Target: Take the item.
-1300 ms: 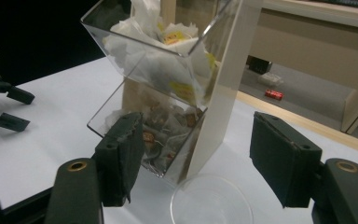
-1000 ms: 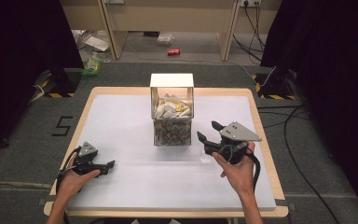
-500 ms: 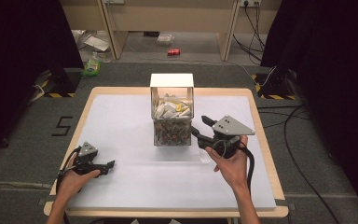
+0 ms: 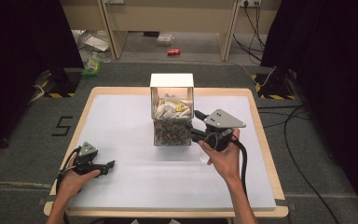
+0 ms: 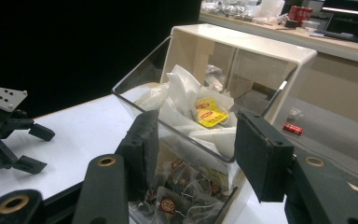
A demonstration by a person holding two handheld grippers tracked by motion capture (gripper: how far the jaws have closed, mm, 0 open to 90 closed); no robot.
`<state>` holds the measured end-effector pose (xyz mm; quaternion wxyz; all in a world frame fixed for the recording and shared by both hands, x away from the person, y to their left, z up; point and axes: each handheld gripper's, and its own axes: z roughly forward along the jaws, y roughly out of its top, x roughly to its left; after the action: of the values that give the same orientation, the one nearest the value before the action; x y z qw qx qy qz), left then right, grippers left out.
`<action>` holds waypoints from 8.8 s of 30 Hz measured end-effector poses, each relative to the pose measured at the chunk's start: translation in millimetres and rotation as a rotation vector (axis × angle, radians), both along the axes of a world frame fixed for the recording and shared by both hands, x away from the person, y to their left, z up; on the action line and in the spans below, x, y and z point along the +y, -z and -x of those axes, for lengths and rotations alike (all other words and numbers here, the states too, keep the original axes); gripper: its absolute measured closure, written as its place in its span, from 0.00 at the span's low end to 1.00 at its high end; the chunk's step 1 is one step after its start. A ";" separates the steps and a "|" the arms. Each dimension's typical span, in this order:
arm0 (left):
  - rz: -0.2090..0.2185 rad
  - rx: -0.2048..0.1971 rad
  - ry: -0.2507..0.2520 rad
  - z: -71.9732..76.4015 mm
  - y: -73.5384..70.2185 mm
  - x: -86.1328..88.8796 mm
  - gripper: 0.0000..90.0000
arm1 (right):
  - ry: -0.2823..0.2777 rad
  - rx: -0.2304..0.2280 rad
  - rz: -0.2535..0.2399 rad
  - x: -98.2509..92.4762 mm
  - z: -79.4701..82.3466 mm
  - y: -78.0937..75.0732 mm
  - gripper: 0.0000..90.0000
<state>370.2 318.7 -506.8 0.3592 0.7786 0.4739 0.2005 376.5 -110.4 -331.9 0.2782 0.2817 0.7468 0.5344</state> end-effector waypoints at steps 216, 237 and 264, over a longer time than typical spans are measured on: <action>0.006 0.001 0.001 -0.2 0.0 0.7 0.12 | 0.076 0.218 0.080 -62.1 4.8 89.9 0.96; 0.005 0.001 0.001 -0.2 0.0 0.7 0.12 | 0.087 0.194 0.077 -60.6 4.3 86.2 0.60; 0.006 0.001 0.001 -0.3 0.0 0.8 0.12 | 0.175 0.270 0.041 -77.9 11.8 90.2 0.20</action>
<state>370.5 319.5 -506.8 0.3616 0.7778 0.4743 0.1984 364.7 -188.3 -422.1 0.2265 0.4091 0.7607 0.4502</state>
